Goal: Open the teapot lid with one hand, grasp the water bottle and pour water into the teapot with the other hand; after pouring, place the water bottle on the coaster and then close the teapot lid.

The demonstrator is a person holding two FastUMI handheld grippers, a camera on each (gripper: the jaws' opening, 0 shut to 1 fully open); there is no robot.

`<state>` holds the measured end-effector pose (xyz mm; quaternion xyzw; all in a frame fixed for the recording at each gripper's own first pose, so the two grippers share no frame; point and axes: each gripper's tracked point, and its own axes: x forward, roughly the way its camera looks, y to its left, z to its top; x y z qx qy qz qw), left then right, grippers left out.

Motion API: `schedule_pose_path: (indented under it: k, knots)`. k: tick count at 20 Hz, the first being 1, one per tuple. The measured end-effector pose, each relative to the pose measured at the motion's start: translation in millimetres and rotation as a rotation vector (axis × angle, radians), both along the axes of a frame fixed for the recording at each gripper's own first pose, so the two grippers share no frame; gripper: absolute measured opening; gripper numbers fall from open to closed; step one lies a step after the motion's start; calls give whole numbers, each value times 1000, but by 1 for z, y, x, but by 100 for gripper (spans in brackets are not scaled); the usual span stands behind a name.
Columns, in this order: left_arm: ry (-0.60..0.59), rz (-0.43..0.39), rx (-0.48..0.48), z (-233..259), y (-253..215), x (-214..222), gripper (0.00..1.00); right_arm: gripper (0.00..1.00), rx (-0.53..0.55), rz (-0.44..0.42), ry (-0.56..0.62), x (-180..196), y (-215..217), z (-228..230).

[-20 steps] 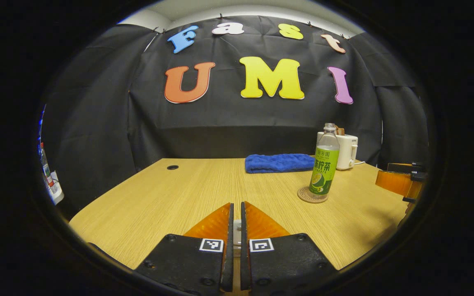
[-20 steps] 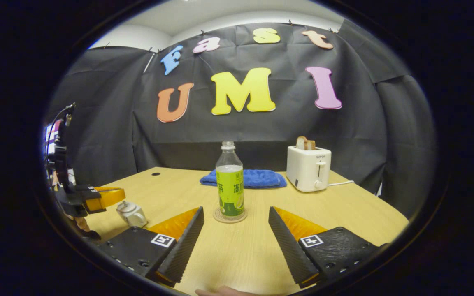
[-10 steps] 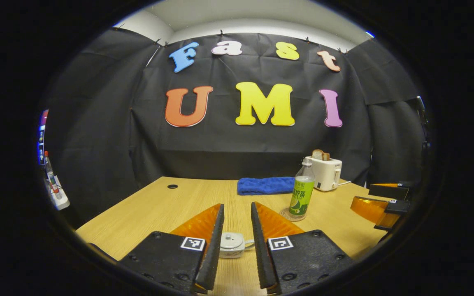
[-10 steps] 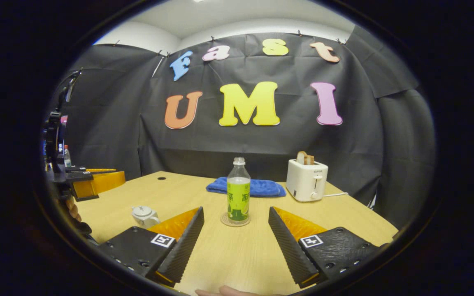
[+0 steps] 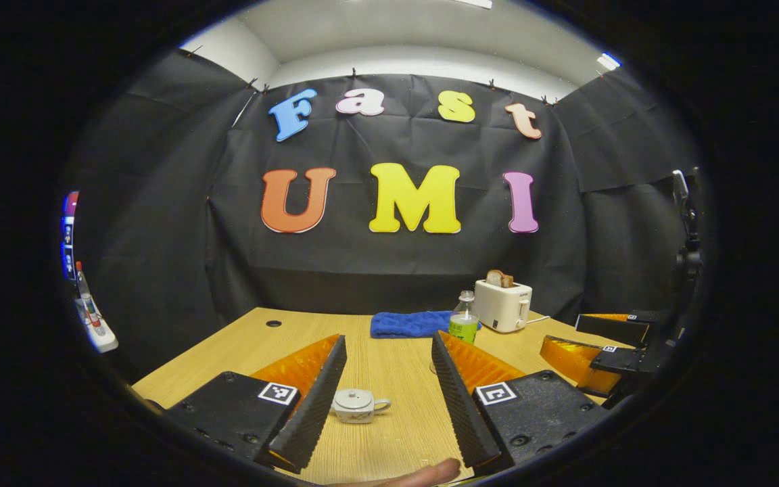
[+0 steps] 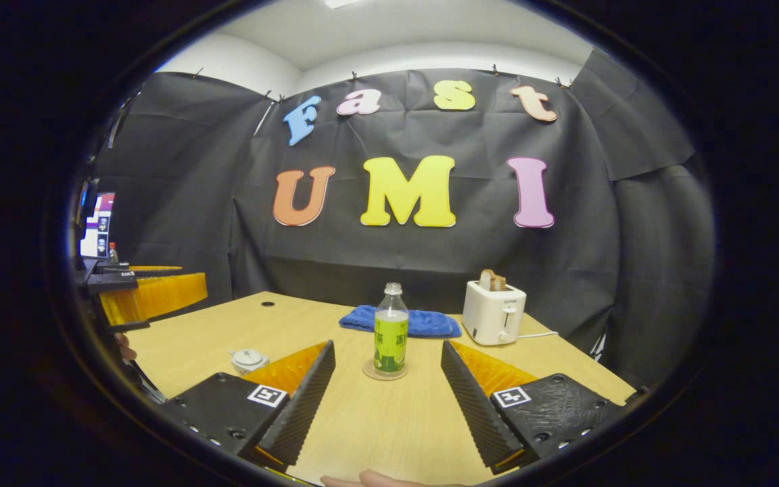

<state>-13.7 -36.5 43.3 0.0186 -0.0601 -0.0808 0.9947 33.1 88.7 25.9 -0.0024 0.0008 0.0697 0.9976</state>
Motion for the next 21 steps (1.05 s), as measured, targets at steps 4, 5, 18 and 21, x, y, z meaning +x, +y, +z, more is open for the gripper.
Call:
schedule_pose_path:
  k: [4,5,18,21]
  knots:
    - [-8,-22,32,-2,-10,-10,100,95,-16,-13,-7,-5,-1,5]
    - [-16,-14,38,0,-9,-10,99,95,-26,-17,-9,-10,1,5]
    - [13,56,-43,1,33,2,99,94,-55,-36,6,-14,18,0]
    - [12,60,-47,2,38,1,99,94,-68,-50,6,-13,14,-3]
